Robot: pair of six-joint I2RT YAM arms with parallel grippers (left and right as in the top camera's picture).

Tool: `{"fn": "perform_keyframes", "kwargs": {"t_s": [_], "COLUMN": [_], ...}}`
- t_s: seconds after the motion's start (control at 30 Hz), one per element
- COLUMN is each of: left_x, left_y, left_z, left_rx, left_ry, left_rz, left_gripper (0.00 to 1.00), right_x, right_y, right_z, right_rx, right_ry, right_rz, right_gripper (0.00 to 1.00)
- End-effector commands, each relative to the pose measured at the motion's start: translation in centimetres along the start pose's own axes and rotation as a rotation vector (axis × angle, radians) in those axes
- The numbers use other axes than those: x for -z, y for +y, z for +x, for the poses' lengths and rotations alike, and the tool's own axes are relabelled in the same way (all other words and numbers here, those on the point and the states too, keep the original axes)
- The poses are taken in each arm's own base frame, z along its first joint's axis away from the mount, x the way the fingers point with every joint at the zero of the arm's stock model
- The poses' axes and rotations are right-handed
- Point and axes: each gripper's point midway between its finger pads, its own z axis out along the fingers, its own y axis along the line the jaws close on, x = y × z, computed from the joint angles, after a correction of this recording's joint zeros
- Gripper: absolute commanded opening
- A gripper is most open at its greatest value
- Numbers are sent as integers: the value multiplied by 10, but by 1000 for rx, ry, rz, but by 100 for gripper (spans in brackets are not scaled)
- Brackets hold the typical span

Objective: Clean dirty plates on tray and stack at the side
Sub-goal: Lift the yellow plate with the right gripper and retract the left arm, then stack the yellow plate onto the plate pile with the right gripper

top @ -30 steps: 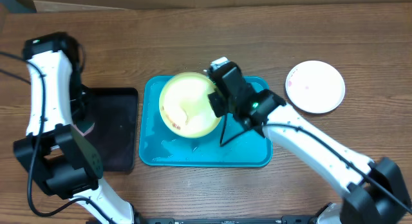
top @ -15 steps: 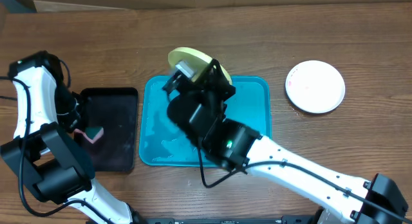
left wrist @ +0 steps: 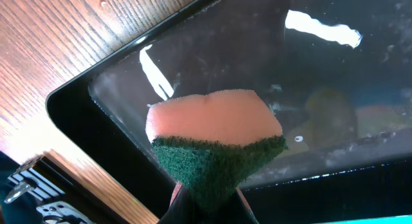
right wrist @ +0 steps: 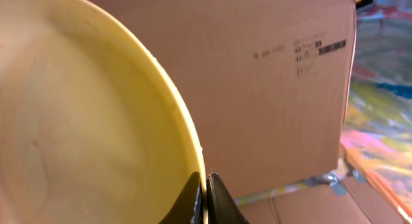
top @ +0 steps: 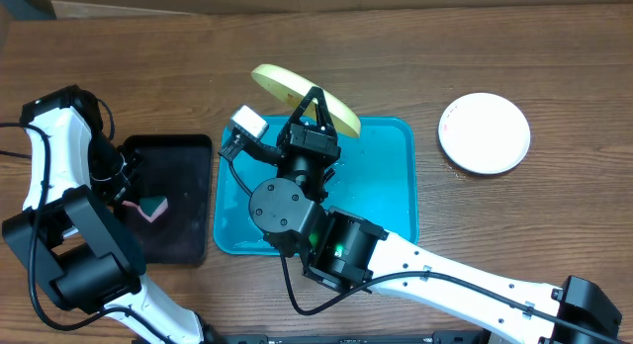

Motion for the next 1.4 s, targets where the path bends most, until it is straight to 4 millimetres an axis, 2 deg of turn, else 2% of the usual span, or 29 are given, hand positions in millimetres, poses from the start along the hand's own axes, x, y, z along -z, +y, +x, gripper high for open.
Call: {"fn": "perform_keyframes", "kwargs": {"t_s": [0.0, 0.13, 0.23, 0.33, 0.4, 0.5, 0.57, 0.7, 0.83, 0.93, 1.03, 1.13, 1.37], "left_x": [7, 7, 7, 7, 7, 7, 7, 7, 7, 7, 7, 7, 8], "left_y": [-1, -2, -3, -5, -6, -6, -6, -6, -7, -8, -9, -9, -10], "left_z": [2, 2, 3, 4, 5, 4, 4, 4, 3, 2, -1, -1, -2], "left_rx": [-28, -31, -34, -46, -46, -46, -46, -46, -46, -46, -46, -47, -64], "left_ry": [-15, -13, -9, -1, -1, -1, -1, -1, -7, -13, -22, -26, -28], "left_rz": [24, 28, 34, 47, 48, 49, 49, 48, 53, 56, 60, 62, 63], "left_gripper": [4, 4, 4, 4, 4, 4, 4, 4, 4, 4, 4, 4, 4], "right_x": [-8, -33, -59, -84, -98, -117, -134, -158, -170, -167, -162, -161, -156], "right_y": [-18, -8, 10, 52, 87, 107, 110, 97, 76, 70, 72, 79, 117], "right_z": [11, 40, 74, 113, 145, 190, 224, 279, 354, 396, 419, 431, 448], "right_rx": [-164, -336, -456, -541, -665, -927, -1120, -1341, -1432, -1457, -1466, -1469, -1453], "right_ry": [54, 143, 215, 305, 425, 626, 755, 880, 1006, 1101, 1161, 1181, 1220], "right_rz": [35, 68, 57, -121, -313, -447, -495, -528, -400, -328, -295, -278, -281], "right_gripper": [4, 4, 4, 4, 4, 4, 4, 4, 4, 4, 4, 4, 4]}}
